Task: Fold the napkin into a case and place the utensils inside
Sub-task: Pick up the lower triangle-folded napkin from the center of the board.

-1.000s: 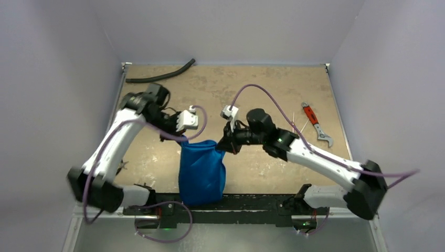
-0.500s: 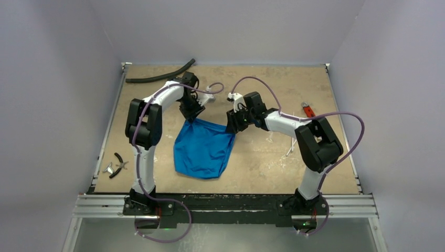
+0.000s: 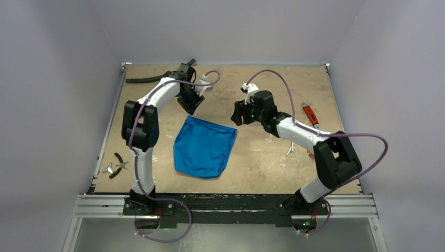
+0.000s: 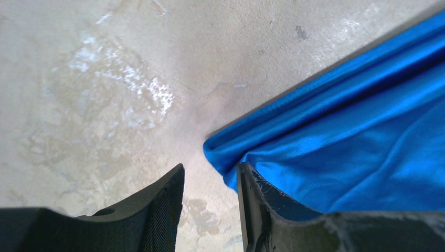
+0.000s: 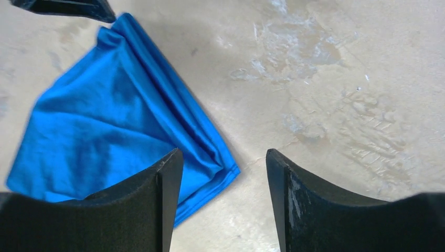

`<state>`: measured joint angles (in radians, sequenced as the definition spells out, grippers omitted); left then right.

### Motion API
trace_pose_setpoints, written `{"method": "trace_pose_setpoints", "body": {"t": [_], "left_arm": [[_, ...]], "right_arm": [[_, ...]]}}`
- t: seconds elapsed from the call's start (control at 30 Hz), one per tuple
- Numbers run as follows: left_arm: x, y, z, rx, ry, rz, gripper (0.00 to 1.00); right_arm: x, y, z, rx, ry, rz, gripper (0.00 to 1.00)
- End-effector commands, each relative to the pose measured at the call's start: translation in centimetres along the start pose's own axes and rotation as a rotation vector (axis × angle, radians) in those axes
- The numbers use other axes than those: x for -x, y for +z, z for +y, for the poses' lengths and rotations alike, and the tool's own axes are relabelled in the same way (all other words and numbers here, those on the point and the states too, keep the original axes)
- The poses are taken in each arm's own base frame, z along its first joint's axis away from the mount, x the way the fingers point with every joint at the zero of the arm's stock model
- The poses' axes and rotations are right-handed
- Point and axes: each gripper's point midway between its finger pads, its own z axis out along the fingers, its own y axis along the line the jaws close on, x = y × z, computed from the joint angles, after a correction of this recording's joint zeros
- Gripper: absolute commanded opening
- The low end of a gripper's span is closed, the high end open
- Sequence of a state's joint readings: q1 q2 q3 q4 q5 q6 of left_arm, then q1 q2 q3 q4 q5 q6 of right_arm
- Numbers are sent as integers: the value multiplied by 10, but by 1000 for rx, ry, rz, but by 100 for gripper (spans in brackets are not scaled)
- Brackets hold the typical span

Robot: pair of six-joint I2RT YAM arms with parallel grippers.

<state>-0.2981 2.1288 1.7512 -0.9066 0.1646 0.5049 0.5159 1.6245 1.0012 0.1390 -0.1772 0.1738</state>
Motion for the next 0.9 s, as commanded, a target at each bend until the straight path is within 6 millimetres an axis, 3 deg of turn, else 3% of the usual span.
{"method": "trace_pose_setpoints", "body": {"t": [0.0, 0.17, 0.4, 0.6, 0.77, 0.87], "left_arm": [[18, -50, 10, 11, -41, -135, 41], [14, -42, 9, -22, -55, -149, 39], [45, -19, -22, -90, -15, -207, 38], [48, -11, -43, -139, 67, -212, 37], [36, -16, -43, -137, 124, -168, 38], [31, -13, -39, -121, 132, -139, 38]], "right_arm": [[-7, -10, 25, 97, 119, -62, 61], [-29, 2, 30, 143, 170, -20, 54], [-41, 22, 29, 154, 219, 27, 52], [-45, 33, 28, 156, 247, 41, 46], [-45, 34, 30, 167, 256, 40, 27], [-42, 34, 30, 167, 257, 31, 6]]}}
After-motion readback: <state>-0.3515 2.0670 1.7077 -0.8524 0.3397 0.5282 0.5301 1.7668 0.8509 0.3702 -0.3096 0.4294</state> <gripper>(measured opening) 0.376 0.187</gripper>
